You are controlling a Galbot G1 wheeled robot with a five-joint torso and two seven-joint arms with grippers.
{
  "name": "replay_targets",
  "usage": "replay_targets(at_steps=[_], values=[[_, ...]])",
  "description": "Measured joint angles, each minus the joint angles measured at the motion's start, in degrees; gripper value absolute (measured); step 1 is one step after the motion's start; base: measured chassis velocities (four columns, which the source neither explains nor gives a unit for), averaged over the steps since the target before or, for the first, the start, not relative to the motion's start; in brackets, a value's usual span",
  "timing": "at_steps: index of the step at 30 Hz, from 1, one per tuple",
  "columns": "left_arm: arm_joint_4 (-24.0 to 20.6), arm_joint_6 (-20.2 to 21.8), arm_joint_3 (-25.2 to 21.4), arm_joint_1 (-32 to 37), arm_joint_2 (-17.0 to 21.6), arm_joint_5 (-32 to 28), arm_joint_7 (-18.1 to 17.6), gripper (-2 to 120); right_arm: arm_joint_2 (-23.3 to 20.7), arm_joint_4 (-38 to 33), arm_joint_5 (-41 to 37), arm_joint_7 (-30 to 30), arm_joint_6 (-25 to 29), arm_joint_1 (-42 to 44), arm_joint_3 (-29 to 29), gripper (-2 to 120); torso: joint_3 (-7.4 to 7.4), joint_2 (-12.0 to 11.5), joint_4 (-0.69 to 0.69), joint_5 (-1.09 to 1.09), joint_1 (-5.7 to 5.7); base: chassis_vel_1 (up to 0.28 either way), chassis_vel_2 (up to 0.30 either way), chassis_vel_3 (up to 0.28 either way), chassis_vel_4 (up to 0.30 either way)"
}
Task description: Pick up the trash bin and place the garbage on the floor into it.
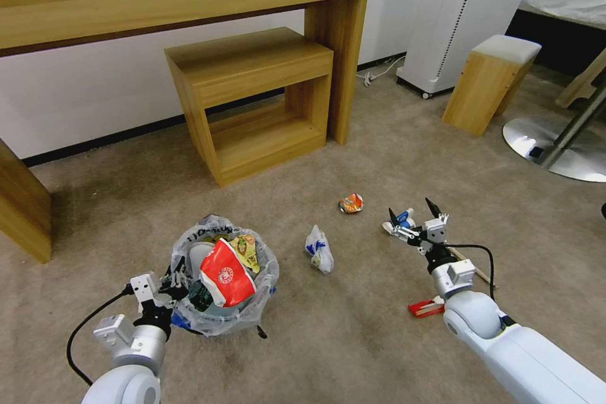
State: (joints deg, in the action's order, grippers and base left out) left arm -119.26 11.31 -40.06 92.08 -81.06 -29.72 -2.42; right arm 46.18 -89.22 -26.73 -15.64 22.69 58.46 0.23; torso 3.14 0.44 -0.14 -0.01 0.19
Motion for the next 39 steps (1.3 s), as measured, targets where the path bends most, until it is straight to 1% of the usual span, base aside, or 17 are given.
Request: replay_targets(at_steps=[18, 23, 25, 26, 28, 29, 32, 33, 35, 36, 38, 39], values=[[-0.2, 0.0, -0.8, 0.2, 0.5, -0.6, -0.2, 3, 1.2, 0.8, 0.1, -0.1, 0.1, -1.6, -1.8, 100, 0.00, 0.0, 0.00, 0.01, 0.00, -0.069, 0.062, 0.063, -0.062], [0.0, 0.0, -0.8, 0.2, 0.3, -0.6, -0.2, 3, 1.7, 2.7, -0.9, -0.1, 0.3, -3.4, -3.7, 100, 0.00, 0.0, 0.00, 0.01, 0.00, -0.040, 0.052, 0.046, -0.047], [0.1, 0.0, -0.7, 0.2, 0.1, -0.4, -0.2, 3, 1.8, 3.6, -2.4, -0.7, -1.0, -5.0, -6.2, 100, 0.00, 0.0, 0.00, 0.00, 0.00, 0.000, 0.000, 0.000, 0.000], [0.1, 0.0, -0.7, 0.2, 0.1, -0.4, -0.2, 3, 1.8, 3.6, -2.4, -0.7, -1.0, -5.0, -6.2, 100, 0.00, 0.0, 0.00, 0.00, 0.00, 0.000, 0.000, 0.000, 0.000], [0.2, 0.0, -0.7, 0.1, -0.2, -0.3, -0.2, 3, 2.1, 4.5, -6.2, -2.0, -4.4, -8.2, -11.7, 100, 0.00, 0.0, -0.02, 0.01, -0.01, 0.000, 0.000, 0.000, 0.000], [0.2, 0.0, -0.7, 0.1, -0.2, -0.3, -0.2, 3, 2.1, 4.5, -6.2, -2.0, -4.4, -8.2, -11.7, 100, 0.00, 0.0, -0.02, 0.01, -0.01, 0.000, 0.000, 0.000, 0.000], [0.5, -0.1, -0.6, 0.1, -0.7, 0.0, -0.2, 3, 2.9, 5.7, -11.4, -3.8, -8.2, -12.6, -18.7, 100, 0.00, 0.0, 0.01, -0.02, -0.01, 0.000, 0.000, 0.000, 0.000], [0.5, -0.1, -0.6, 0.1, -0.7, 0.0, -0.2, 3, 2.9, 5.7, -11.4, -3.8, -8.2, -12.6, -18.7, 100, 0.00, 0.0, 0.01, -0.02, -0.01, 0.000, 0.000, 0.000, 0.000], [0.6, -0.1, -0.6, -0.1, -1.0, 0.0, -0.2, 3, 4.0, 7.1, -14.9, -4.5, -11.1, -15.4, -23.8, 100, 0.00, 0.0, 0.01, 0.01, 0.00, 0.000, 0.000, 0.000, 0.000], [0.6, -0.1, -0.6, -0.1, -1.0, 0.0, -0.2, 3, 4.0, 7.1, -14.9, -4.5, -11.1, -15.4, -23.8, 100, 0.00, 0.0, 0.01, 0.01, 0.00, 0.000, 0.000, 0.000, 0.000], [0.6, -0.1, -0.7, -0.2, -1.4, 0.1, -0.2, 3, 5.9, 10.3, -17.3, -4.7, -12.5, -18.4, -29.3, 100, 0.00, 0.0, 0.01, 0.00, 0.00, 0.000, 0.000, 0.000, 0.000], [0.7, -0.2, -0.7, -0.2, -1.7, 0.2, -0.2, 3, 6.7, 11.6, -17.8, -4.9, -12.8, -19.2, -31.1, 100, 0.00, 0.0, 0.01, 0.00, 0.00, 0.000, 0.000, 0.000, 0.000]])
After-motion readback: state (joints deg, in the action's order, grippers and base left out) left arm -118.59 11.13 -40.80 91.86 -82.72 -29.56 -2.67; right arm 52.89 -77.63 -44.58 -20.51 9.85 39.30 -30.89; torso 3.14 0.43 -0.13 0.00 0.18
